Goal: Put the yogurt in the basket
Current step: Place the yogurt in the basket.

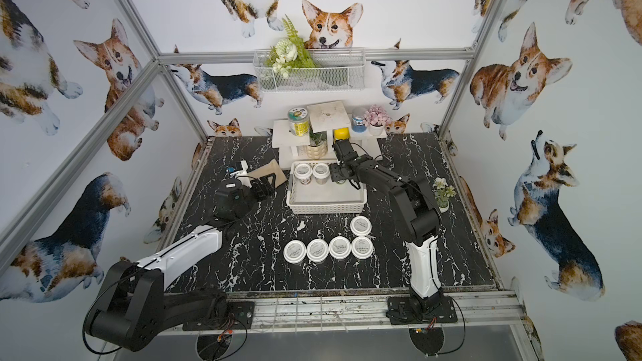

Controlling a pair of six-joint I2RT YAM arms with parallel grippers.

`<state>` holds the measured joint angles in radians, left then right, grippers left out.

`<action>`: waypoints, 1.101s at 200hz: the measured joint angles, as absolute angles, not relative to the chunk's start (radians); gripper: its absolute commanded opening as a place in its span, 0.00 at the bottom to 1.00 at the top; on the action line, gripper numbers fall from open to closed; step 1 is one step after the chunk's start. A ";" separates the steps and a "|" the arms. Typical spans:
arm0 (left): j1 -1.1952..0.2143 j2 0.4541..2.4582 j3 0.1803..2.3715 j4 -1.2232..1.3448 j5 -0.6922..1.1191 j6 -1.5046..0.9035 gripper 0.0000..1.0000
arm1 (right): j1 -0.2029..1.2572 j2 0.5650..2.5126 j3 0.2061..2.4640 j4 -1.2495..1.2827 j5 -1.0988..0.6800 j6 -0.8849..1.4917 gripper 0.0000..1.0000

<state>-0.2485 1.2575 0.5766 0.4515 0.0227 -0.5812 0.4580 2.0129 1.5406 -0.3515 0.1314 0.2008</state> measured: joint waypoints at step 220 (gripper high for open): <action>-0.249 1.260 0.580 0.452 0.025 -0.580 0.83 | 0.464 1.960 1.516 -0.350 0.083 0.234 0.81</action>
